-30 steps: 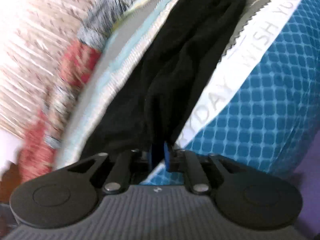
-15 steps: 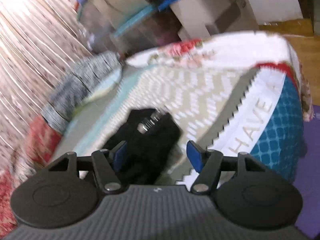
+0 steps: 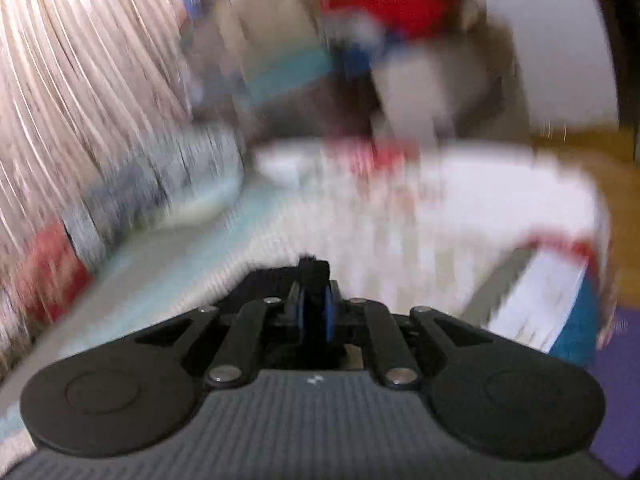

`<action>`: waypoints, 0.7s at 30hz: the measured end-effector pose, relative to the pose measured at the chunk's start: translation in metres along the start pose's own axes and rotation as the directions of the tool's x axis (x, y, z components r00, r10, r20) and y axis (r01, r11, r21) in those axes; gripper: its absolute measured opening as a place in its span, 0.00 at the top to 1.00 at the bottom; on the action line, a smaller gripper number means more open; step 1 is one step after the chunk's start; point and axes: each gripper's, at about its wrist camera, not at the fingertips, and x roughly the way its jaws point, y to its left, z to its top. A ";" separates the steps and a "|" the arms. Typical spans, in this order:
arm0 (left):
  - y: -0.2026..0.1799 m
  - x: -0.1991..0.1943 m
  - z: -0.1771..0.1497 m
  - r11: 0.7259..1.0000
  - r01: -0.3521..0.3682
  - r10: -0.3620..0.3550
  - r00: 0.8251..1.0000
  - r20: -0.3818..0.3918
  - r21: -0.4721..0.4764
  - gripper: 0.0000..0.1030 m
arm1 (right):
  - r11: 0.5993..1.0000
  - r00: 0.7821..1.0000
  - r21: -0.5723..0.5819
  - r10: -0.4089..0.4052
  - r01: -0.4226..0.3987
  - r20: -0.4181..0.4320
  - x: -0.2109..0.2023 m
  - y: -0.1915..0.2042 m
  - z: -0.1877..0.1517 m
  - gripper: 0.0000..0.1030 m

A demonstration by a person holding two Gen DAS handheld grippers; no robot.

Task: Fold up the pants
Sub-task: 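Grasp the waistband with the right gripper and fold it toward the hem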

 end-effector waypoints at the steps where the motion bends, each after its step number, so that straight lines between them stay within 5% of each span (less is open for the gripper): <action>1: -0.005 0.001 -0.001 1.000 -0.016 0.016 1.000 0.000 0.025 0.05 | 0.999 0.999 0.033 -0.021 0.022 -0.033 0.005 -0.007 -0.004 0.82; 2: -0.009 0.001 -0.002 0.998 -0.033 0.033 0.999 0.000 0.047 0.05 | 0.996 1.000 0.092 0.010 -0.010 0.003 -0.001 -0.015 -0.008 0.78; 4: -0.016 0.003 -0.005 0.994 -0.060 0.060 0.998 0.003 0.092 0.03 | 0.979 0.998 0.198 0.035 -0.046 0.060 -0.021 -0.027 -0.009 0.48; 5: -0.019 0.003 -0.006 0.992 -0.068 0.068 0.998 0.004 0.108 0.03 | 0.969 0.995 0.238 0.040 -0.060 0.086 -0.029 -0.033 -0.010 0.42; 9: -0.022 0.005 -0.004 0.990 -0.076 0.077 0.997 -0.003 0.115 0.02 | 0.945 0.991 0.302 0.098 -0.122 0.093 -0.036 -0.045 -0.007 0.40; 12: -0.016 0.000 -0.002 0.997 -0.045 0.045 0.999 0.003 0.067 0.02 | 0.943 0.994 0.312 0.110 -0.113 0.028 -0.018 -0.040 -0.006 0.43; 14: -0.009 -0.006 0.000 1.000 -0.013 0.013 1.000 0.015 0.011 0.06 | 0.946 0.996 0.312 0.087 -0.082 -0.002 -0.010 -0.033 -0.006 0.60; 15: -0.005 -0.009 0.001 1.000 -0.003 0.003 1.000 0.020 -0.015 0.08 | 0.948 0.997 0.310 0.071 -0.065 -0.009 -0.006 -0.030 -0.007 0.78; 21: 0.026 -0.052 -0.002 0.982 0.034 -0.008 0.991 0.137 -0.187 0.32 | 0.952 0.990 0.273 0.141 -0.140 0.016 -0.027 -0.005 0.005 0.85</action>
